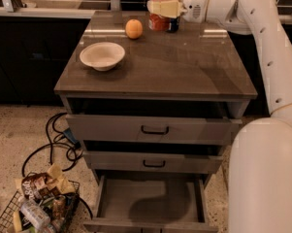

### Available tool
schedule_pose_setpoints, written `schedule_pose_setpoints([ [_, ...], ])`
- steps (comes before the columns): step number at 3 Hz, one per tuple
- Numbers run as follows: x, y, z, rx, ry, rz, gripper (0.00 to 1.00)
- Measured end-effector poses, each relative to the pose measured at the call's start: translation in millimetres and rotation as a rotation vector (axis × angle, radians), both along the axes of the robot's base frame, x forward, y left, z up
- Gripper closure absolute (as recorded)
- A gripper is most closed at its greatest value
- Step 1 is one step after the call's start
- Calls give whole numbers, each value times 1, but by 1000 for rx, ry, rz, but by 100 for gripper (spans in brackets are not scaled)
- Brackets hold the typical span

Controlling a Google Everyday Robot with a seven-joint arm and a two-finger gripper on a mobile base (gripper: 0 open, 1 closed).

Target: Place coke can into paper bowl

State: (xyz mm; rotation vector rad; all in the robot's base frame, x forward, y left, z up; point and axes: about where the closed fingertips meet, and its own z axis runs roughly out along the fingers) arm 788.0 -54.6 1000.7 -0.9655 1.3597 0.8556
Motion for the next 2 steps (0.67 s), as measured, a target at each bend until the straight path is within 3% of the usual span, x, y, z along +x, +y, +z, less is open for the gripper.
schedule_pose_setpoints([
  [2,-4,70,35,52,30,65,100],
])
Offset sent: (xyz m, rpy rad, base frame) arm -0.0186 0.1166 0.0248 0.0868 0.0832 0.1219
